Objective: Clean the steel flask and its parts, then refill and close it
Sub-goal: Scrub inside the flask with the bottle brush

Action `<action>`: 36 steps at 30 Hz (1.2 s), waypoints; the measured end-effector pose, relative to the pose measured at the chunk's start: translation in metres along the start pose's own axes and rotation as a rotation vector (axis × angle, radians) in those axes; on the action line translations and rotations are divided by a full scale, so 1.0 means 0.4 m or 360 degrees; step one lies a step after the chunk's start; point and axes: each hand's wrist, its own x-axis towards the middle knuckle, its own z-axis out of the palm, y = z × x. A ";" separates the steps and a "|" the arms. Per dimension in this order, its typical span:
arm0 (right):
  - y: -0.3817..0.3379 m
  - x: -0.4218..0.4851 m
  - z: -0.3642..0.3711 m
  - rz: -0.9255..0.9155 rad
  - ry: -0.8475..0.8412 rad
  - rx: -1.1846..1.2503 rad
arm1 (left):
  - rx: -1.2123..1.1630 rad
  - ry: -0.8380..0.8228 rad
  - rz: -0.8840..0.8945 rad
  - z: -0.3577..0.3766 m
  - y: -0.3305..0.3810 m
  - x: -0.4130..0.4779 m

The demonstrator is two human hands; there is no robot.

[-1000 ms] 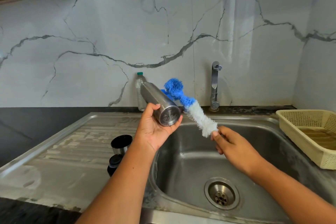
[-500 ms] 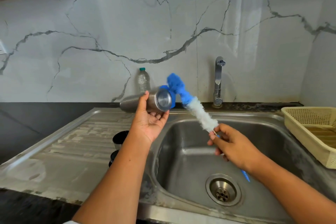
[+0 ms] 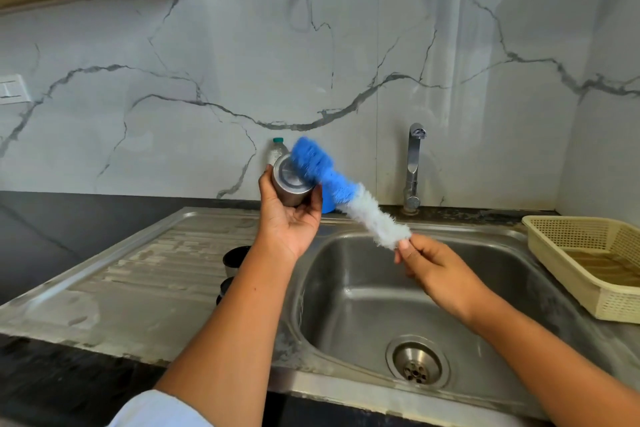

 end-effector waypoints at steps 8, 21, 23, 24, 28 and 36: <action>0.007 0.028 0.026 0.0005 -0.0024 -0.0399 | 0.0107 0.0014 0.0053 -0.013 0.007 0.011; 0.063 0.030 -0.006 0.0134 -0.0011 -0.0548 | 0.0278 0.0117 0.0146 -0.009 0.008 0.005; 0.065 0.037 -0.003 0.0140 -0.0005 -0.0529 | 0.0337 0.0077 0.0137 -0.009 0.002 0.006; 0.063 0.043 0.006 0.0127 0.0004 -0.0499 | 0.0375 0.0048 0.0126 -0.007 -0.004 0.006; 0.069 0.044 0.013 0.0103 0.0008 -0.0492 | 0.0392 0.0028 0.0138 -0.006 -0.006 0.012; 0.073 0.049 0.013 0.0082 -0.0010 -0.0434 | 0.0538 0.0006 0.0128 -0.016 -0.030 0.015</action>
